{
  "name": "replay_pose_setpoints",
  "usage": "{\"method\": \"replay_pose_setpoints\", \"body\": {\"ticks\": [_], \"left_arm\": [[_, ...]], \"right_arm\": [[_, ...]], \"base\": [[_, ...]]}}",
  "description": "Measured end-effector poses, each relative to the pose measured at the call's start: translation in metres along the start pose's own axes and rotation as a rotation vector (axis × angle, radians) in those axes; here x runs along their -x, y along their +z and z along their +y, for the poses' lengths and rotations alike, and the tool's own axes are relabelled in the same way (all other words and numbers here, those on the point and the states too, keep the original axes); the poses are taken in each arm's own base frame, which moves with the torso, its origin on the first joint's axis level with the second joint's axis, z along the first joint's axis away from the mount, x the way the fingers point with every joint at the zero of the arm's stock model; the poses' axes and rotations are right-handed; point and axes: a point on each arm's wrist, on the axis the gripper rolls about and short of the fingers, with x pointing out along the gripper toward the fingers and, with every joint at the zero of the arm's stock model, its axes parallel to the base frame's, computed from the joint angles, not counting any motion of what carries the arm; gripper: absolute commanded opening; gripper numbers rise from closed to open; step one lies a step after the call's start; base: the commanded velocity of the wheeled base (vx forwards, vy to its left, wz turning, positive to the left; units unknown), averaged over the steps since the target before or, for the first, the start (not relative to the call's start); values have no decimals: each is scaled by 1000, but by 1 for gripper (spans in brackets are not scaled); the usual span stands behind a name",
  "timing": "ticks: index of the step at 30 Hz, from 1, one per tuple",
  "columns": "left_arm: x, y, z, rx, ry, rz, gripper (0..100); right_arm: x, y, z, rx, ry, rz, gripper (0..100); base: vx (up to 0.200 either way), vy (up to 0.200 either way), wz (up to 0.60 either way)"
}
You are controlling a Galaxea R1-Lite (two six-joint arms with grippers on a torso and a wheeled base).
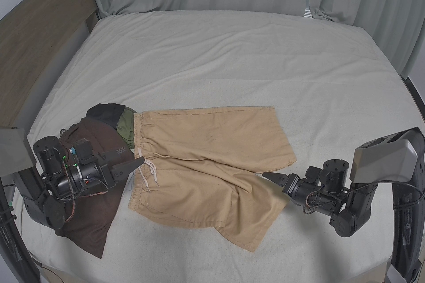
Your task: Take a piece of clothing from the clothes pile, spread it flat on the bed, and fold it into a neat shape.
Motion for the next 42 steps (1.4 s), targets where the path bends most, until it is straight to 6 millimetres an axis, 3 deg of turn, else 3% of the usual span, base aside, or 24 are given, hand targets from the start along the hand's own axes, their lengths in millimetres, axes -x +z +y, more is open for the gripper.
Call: {"method": "replay_pose_setpoints", "body": {"ticks": [9, 18, 29, 42], "left_arm": [[0, 0, 0, 0, -1, 0, 100], [-1, 0, -1, 0, -2, 1, 100], [-1, 0, 0, 0, -2, 1, 100], [-4, -10, 5, 22, 8, 25, 100]], "right_arm": [[10, 6, -1, 28, -15, -15, 0], [11, 31, -9, 80, -20, -101, 0], [-8, 50, -10, 118, 14, -187, 0], [-23, 56, -21, 167, 2, -226, 0]], "base": [[0, 0, 0], [0, 0, 0], [0, 0, 0], [0, 0, 0]]}}
